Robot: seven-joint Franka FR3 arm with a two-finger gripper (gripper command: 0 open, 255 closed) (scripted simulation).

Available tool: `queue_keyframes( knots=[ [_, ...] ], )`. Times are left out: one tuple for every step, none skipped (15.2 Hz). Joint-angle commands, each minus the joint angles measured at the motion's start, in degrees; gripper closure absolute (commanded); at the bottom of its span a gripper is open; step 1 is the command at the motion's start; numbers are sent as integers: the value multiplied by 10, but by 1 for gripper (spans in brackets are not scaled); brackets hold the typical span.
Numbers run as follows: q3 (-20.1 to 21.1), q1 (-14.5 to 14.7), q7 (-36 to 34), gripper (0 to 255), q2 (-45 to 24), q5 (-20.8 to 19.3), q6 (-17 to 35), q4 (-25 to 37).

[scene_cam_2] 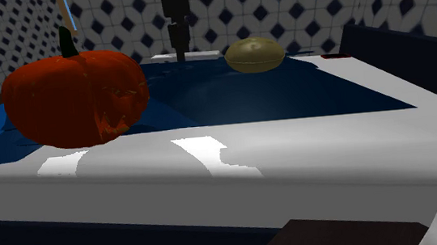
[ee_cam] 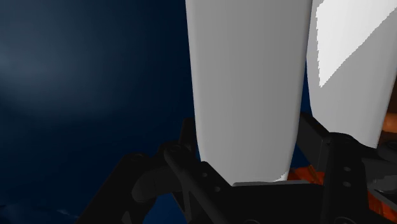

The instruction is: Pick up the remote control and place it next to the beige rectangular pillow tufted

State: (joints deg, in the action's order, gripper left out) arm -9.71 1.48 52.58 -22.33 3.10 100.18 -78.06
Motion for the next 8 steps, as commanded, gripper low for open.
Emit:
queue_keyframes(
  knots=[
    [0, -1, 0, 255, -1, 0, -16, 17],
    [0, -1, 0, 255, -1, 0, -24, 26],
    [0, -2, 0, 255, -2, 0, -33, 35],
    [0, -2, 0, 255, -4, 0, -41, 45],
    [-1, -3, 0, 255, -5, 1, -50, 55],
    [-1, -3, 0, 255, -7, 1, -58, 65],
    [-1, -4, 0, 255, -9, 1, -67, 75],
    [-1, -4, 0, 255, -11, 1, -76, 86]
  ],
)
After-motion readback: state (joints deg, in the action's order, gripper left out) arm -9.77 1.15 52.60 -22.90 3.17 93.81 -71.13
